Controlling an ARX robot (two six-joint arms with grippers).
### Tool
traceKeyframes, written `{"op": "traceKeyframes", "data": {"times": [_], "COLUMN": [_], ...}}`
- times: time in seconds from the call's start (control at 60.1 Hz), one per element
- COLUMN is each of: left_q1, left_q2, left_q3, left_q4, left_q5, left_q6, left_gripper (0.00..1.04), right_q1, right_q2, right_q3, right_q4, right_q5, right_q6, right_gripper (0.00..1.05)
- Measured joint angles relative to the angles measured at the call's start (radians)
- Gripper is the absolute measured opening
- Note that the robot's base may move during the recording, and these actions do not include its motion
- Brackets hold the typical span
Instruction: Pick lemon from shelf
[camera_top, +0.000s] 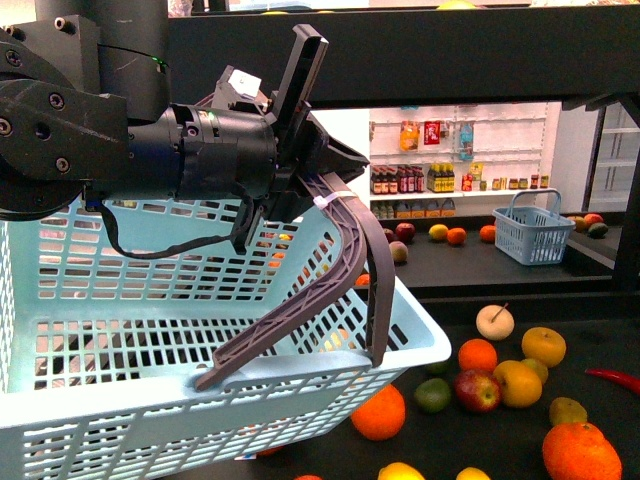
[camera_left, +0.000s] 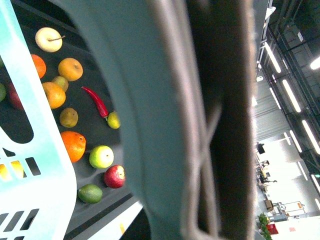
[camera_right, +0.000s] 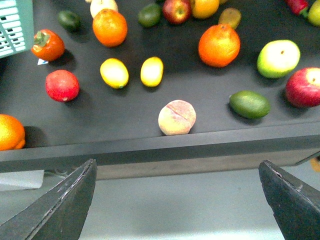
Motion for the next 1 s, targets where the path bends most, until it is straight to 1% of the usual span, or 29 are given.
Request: {"op": "traceKeyframes", "data": {"times": [0.067, 0.15, 0.216, 0.266, 0.35, 0.633, 0.799, 0.999], "left_q1": [0.000, 0.000, 0.001, 0.001, -0.001, -0.001, -0.001, -0.001], "left_q2": [0.000, 0.001, 0.001, 0.001, 0.001, 0.001, 0.001, 0.001], "left_q3": [0.000, 0.000, 0.000, 0.000, 0.000, 0.000, 0.000, 0.000], "left_q4": [0.000, 0.000, 0.000, 0.000, 0.000, 0.000, 0.000, 0.000], "left_q5": [0.000, -0.002, -0.002, -0.002, 0.001, 0.000, -0.001, 0.000], "left_q6": [0.000, 0.001, 0.004, 0.004, 0.002, 0.002, 0.003, 0.003], "left_gripper": [0.06, 0.06, 0.06, 0.06, 0.06, 0.06, 0.06, 0.06], "right_q1": [0.008, 0.015, 0.020, 0.024, 0.033, 0.063, 0.080, 0.089], "right_q2": [0.195, 0.420, 0.587, 0.654, 0.808, 1.048, 1.158, 1.265], "right_q3": [0.082, 0.186, 0.289, 0.347, 0.512, 0.767, 0.905, 1.049], "right_q4": [0.024, 0.066, 0.086, 0.089, 0.093, 0.145, 0.121, 0.085], "right_q5": [0.004, 0.037, 0.003, 0.002, 0.004, 0.017, 0.025, 0.057], "right_q6": [0.016, 0.019, 0.031, 0.040, 0.062, 0.072, 0.075, 0.066], "right_gripper": [0.97, 0.97, 0.97, 0.97, 0.97, 0.97, 0.97, 0.97]}}
